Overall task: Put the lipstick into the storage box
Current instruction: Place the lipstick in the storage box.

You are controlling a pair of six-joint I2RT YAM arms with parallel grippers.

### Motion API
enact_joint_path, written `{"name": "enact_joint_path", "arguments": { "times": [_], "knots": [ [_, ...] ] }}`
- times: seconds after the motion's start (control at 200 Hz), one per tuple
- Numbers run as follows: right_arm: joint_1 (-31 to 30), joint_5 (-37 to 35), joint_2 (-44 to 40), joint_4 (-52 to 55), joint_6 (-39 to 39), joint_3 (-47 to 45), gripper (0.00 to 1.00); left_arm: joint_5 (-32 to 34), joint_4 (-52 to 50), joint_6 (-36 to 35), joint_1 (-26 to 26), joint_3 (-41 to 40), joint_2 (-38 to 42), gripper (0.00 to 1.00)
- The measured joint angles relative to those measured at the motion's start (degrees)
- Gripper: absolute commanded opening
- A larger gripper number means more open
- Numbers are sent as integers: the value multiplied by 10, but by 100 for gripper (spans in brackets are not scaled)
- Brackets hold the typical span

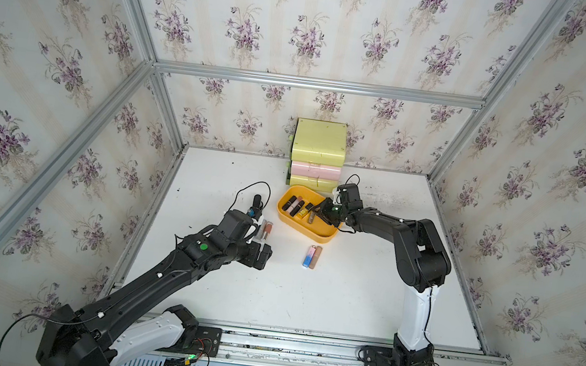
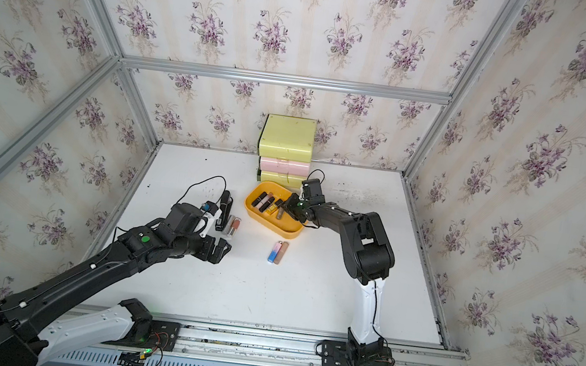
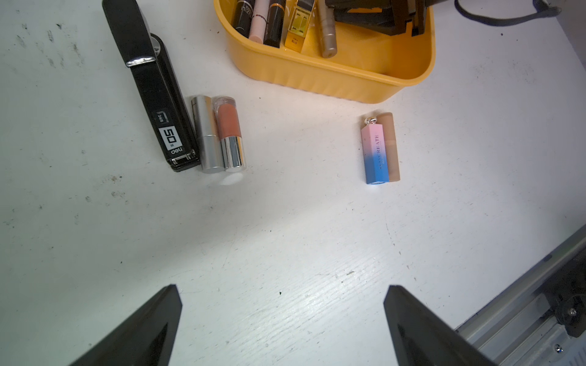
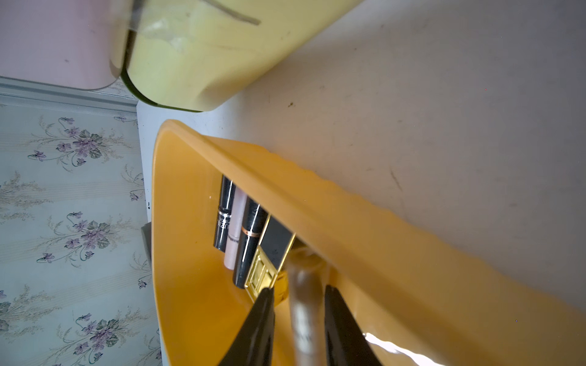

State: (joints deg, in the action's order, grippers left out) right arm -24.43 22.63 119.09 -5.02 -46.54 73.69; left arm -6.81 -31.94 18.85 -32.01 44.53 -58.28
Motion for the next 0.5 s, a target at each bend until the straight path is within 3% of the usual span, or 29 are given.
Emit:
{"name": "enact_joint_path", "arguments": {
  "times": [0.5],
  "knots": [
    [-3,8,-19,2,2,8,49,5,-5,2,0,4,20,100]
  ]
}}
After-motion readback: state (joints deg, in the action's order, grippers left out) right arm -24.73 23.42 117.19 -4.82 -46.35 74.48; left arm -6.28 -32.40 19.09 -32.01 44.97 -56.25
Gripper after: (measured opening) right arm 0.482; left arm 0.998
